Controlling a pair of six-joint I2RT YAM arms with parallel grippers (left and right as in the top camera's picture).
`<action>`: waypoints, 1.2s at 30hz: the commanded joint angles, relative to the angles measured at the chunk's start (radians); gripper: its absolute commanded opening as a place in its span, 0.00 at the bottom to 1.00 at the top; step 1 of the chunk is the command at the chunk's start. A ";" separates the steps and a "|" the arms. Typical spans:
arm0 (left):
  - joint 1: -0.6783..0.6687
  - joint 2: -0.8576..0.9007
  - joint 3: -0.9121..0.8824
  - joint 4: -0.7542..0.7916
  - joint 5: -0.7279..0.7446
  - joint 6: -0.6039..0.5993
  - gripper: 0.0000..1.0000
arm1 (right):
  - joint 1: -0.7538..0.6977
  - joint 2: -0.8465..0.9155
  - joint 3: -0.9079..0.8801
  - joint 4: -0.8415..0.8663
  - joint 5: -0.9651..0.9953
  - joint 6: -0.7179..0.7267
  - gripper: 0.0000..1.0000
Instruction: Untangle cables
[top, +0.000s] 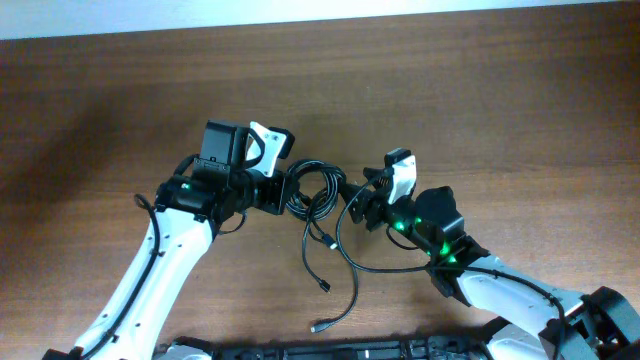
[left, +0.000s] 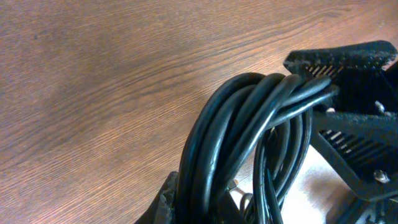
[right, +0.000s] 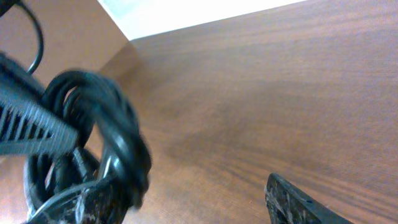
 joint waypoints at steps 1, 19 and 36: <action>-0.004 0.000 0.000 -0.005 0.115 0.076 0.00 | 0.007 0.003 0.034 0.003 0.091 -0.016 0.70; 0.093 0.000 0.000 -0.088 0.433 0.274 0.00 | -0.233 0.003 0.089 -0.317 0.454 0.082 0.67; 0.230 0.000 0.000 -0.080 0.069 0.267 0.00 | -0.232 0.003 0.089 -0.518 -0.308 0.082 0.94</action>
